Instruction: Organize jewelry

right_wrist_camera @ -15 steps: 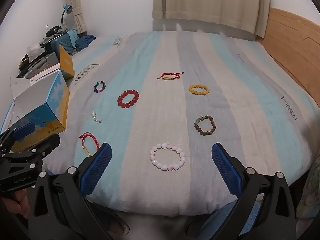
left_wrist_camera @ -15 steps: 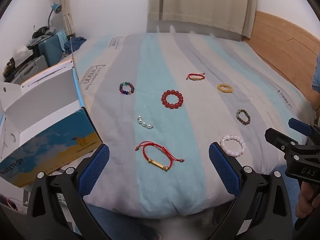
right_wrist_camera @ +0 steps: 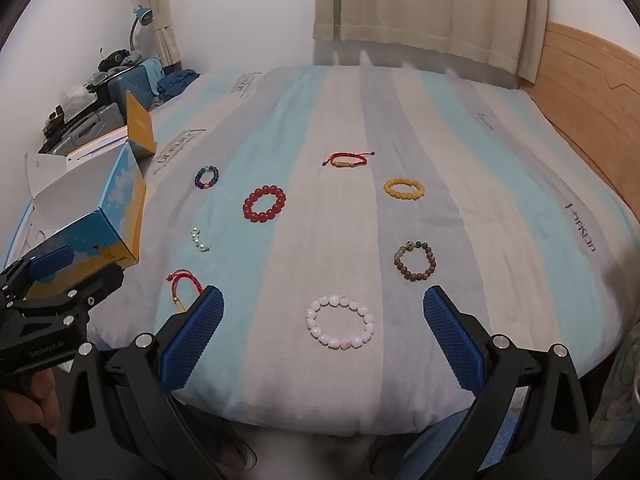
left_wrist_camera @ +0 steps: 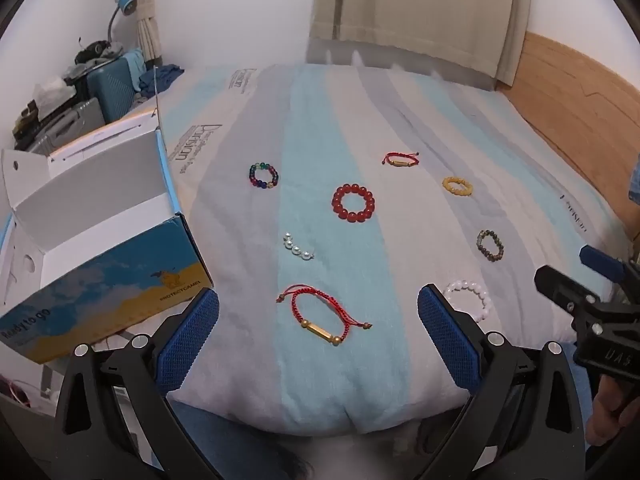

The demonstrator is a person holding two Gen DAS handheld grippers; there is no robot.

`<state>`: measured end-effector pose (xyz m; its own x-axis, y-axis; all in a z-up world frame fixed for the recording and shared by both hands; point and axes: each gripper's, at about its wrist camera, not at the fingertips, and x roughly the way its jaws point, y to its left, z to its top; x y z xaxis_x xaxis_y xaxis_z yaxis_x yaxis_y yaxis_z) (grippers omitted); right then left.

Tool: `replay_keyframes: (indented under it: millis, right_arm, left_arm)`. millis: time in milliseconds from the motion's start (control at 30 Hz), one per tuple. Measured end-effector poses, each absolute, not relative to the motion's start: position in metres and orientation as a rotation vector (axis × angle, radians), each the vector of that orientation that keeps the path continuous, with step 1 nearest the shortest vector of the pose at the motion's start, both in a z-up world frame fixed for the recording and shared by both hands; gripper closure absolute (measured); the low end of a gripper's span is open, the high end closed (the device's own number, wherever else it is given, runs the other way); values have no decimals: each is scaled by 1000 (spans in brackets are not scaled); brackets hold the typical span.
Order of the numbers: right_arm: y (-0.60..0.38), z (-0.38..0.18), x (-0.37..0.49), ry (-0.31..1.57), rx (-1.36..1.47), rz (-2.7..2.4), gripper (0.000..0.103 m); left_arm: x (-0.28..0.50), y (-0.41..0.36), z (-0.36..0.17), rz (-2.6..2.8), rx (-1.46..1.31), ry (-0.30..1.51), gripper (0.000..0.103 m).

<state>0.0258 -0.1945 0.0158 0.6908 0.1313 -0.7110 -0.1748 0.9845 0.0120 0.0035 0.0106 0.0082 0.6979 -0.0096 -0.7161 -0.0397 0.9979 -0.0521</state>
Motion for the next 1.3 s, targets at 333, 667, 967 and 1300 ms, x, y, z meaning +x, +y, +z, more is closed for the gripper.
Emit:
replay_keyframes:
  millis: [333,667,967,1300]
  right_arm:
    - [-198,12,29,794,-42,193,7]
    - [-196,11,33,799,-44,195,7]
    - [-194,13,31,789,-49,177,7]
    - [-195,12,29,787,-51,169,7]
  left_arm:
    - [4,5,8,41,-36,799,6]
    - [5,7,7,43,-47,805,6]
    - [5,7,6,41,-46,807,6]
    - [5,5,5,30,-47,806,6]
